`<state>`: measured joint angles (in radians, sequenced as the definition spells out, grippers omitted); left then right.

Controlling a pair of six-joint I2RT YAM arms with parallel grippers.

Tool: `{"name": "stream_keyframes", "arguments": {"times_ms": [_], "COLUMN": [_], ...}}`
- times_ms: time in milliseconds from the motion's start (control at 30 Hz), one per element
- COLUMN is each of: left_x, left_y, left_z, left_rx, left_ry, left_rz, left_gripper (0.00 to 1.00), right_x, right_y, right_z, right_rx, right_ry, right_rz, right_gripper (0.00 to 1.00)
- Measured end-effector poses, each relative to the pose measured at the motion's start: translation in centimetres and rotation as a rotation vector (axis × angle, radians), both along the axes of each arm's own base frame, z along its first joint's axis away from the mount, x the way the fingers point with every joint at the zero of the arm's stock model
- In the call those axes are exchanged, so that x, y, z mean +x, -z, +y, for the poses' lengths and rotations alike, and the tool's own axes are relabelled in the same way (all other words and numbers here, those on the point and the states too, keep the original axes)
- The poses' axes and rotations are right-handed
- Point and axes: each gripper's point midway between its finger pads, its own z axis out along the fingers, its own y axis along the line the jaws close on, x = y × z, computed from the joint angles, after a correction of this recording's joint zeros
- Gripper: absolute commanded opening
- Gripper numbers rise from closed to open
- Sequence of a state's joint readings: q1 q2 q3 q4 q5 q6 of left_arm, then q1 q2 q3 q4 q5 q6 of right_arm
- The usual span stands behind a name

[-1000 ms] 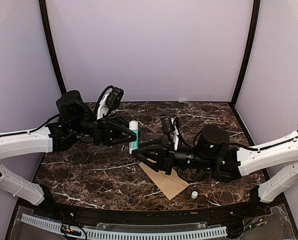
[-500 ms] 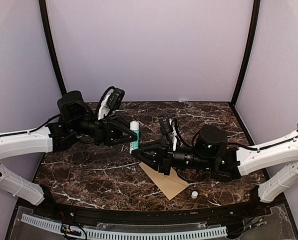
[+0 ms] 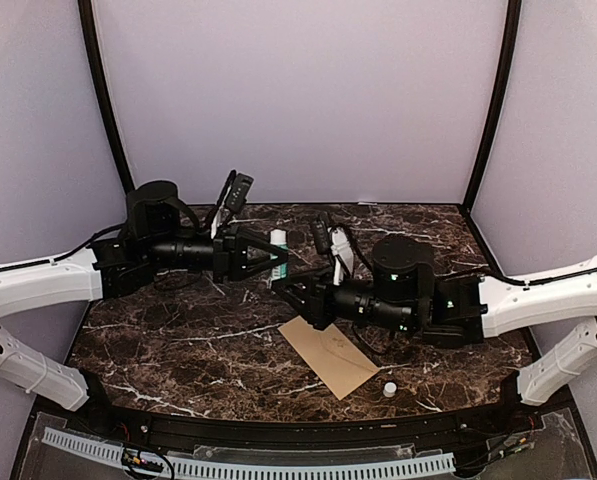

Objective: Place the letter into the envelope and seal it
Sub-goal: Screw the solid glue.

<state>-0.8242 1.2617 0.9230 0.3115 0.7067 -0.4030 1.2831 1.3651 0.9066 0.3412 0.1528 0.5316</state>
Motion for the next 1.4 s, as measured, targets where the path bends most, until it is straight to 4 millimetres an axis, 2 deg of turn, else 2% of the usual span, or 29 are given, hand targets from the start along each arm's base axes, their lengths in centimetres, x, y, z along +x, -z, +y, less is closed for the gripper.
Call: {"name": "stream_keyframes", "arguments": {"times_ms": [100,367,567,667,800,967,1133,1267,1400], "left_x": [1.3,5.3,7.5,7.7,7.6,6.7,5.9,4.7,2.6], "left_y": [0.2,2.2,2.9,3.3,3.5,3.7,2.9,1.6,-0.1], "left_z": [0.3,2.0,3.3,3.3,3.2,2.9,2.9,2.8,2.2], "left_rx": [0.022,0.124,0.161,0.173,0.177,0.177,0.151,0.113,0.044], "left_ry": [-0.078,-0.3,-0.403,-0.409,-0.401,-0.347,-0.298,-0.232,-0.102], "left_rz": [-0.011,-0.021,-0.013,-0.005,0.002,0.021,0.021,0.0,-0.022], "left_gripper": [0.0,0.0,0.0,0.0,0.0,0.0,0.0,0.0,0.0], "right_x": [1.6,5.6,7.3,7.4,7.1,5.1,2.1,0.1,-0.7], "right_y": [0.2,2.1,2.7,3.1,3.4,2.9,-0.4,-3.0,-3.0], "right_z": [0.5,2.4,3.9,3.9,3.9,3.9,3.0,1.6,0.8], "right_rx": [-0.07,-0.284,-0.398,-0.417,-0.401,-0.349,-0.184,-0.015,0.081], "right_ry": [0.08,0.281,0.391,0.402,0.382,0.242,0.084,-0.03,-0.128], "right_rz": [-0.001,-0.011,-0.042,-0.046,-0.053,-0.063,-0.056,-0.044,-0.027], "right_gripper": [0.05,0.04,0.05,0.09,0.26,0.61,0.81,0.89,0.91]}}
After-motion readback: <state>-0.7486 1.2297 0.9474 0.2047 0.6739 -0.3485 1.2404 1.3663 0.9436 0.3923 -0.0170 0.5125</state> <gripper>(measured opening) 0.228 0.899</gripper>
